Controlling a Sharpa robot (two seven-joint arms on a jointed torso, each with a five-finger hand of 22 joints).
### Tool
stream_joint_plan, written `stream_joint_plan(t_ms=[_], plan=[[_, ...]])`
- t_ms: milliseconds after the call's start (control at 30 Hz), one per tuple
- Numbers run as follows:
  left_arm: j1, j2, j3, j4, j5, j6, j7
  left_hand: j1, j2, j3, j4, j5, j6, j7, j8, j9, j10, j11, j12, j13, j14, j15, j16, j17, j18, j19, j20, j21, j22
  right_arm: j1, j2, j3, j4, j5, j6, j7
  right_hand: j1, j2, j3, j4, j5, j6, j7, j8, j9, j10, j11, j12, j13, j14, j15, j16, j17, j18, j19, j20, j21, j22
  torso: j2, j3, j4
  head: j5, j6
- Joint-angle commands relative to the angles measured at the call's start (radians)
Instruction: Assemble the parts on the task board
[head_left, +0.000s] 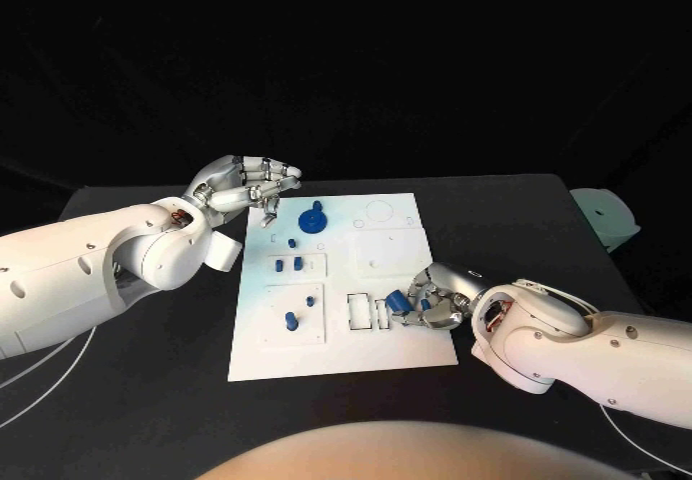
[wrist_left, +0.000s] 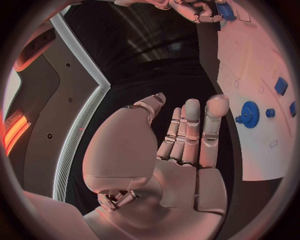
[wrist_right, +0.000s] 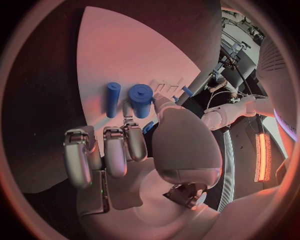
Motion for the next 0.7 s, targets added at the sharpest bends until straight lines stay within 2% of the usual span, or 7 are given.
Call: stream_joint_plan(t_ms=[33,133,200,300,533,700], plan=[[0.001,0.001,0.001,0.003,0.009,0.022,0.005,-0.003,0.009,-0.001,0.002,0.003,-0.003,0.021,0.006,0.001,-0.003,-0.003,0.005,0.001,-0.003,0.001,-0.005,-0.001,0.002,-0.003,-0.002,-0.004,-0.001,-0.011,0.006,-0.007,-0.004,-0.023,0.022,-0.018,0.029,0.013,0.000,-0.003,0.008,0.007,-0.007,0.000,-0.003,0.011,-0.002,0.012,0.124,0.087,-0.008,0.008,0.179,-0.007,0.105,-0.002,0.004,0.263,0.000,0.0000,0.0005,0.001,0.001],[0.001,0.001,0.001,0.003,0.010,0.022,0.005,-0.003,0.010,-0.001,0.003,0.003,-0.003,0.021,0.006,0.002,-0.004,-0.003,0.005,0.000,-0.003,0.001,-0.005,-0.002,0.002,-0.003,-0.002,-0.005,-0.002,-0.011,0.002,-0.007,0.001,-0.010,-0.027,-0.012,0.054,0.036,0.012,-0.005,0.018,0.024,-0.013,0.006,0.000,0.015,-0.007,0.017,0.130,0.087,-0.012,0.008,0.178,-0.007,0.105,-0.005,0.004,0.263,0.000,0.0006,0.0000,0.005,0.000],[0.001,0.001,0.001,0.003,0.010,0.022,0.005,-0.003,0.010,-0.001,0.003,0.003,-0.003,0.021,0.006,0.002,-0.004,-0.003,0.005,0.000,-0.003,0.001,-0.005,-0.002,0.002,-0.003,-0.002,-0.005,-0.002,-0.012,-0.004,-0.007,0.010,-0.003,-0.058,-0.005,0.070,0.046,0.022,-0.008,0.006,0.030,-0.017,0.009,0.001,0.016,-0.011,0.018,0.132,0.087,-0.015,0.008,0.180,-0.007,0.105,-0.007,0.004,0.263,-0.001,0.0011,-0.0005,0.006,0.000],[0.001,0.001,0.001,0.002,0.010,0.022,0.005,-0.003,0.012,-0.001,0.004,0.003,-0.004,0.021,0.007,0.002,-0.004,-0.003,0.005,0.000,-0.003,0.001,-0.005,-0.002,0.002,-0.003,-0.002,-0.005,-0.002,-0.011,-0.019,-0.006,0.030,0.010,-0.099,0.005,0.095,0.064,0.043,-0.013,0.008,0.042,-0.024,0.014,0.004,0.022,-0.017,0.024,0.139,0.087,-0.020,0.009,0.181,-0.007,0.105,-0.011,0.004,0.263,-0.001,0.0008,-0.0007,0.008,0.001],[0.000,0.003,0.001,0.000,0.010,0.022,0.005,-0.003,0.012,-0.001,0.004,0.003,-0.004,0.021,0.007,0.002,-0.004,-0.003,0.005,0.000,-0.003,0.001,-0.005,-0.002,0.002,-0.003,-0.002,-0.005,-0.002,0.004,-0.046,-0.001,0.095,0.053,-0.178,0.025,0.110,0.074,0.063,-0.014,0.018,0.051,-0.030,0.019,0.007,0.026,-0.023,0.027,0.144,0.087,-0.025,0.008,0.179,-0.007,0.105,-0.016,0.004,0.263,-0.001,0.0005,-0.0021,0.012,0.004],[0.000,0.007,0.001,-0.001,0.010,0.023,0.005,-0.003,0.013,-0.001,0.005,0.003,-0.004,0.021,0.007,0.002,-0.005,-0.003,0.006,0.000,-0.003,0.001,-0.005,-0.002,0.003,-0.004,-0.002,-0.007,-0.004,0.011,-0.046,0.000,0.121,0.073,-0.197,0.033,0.111,0.074,0.066,-0.015,0.021,0.052,-0.031,0.019,0.008,0.027,-0.024,0.029,0.145,0.087,-0.026,0.008,0.179,-0.007,0.105,-0.017,0.004,0.263,-0.001,0.0003,0.0002,0.010,0.007]])
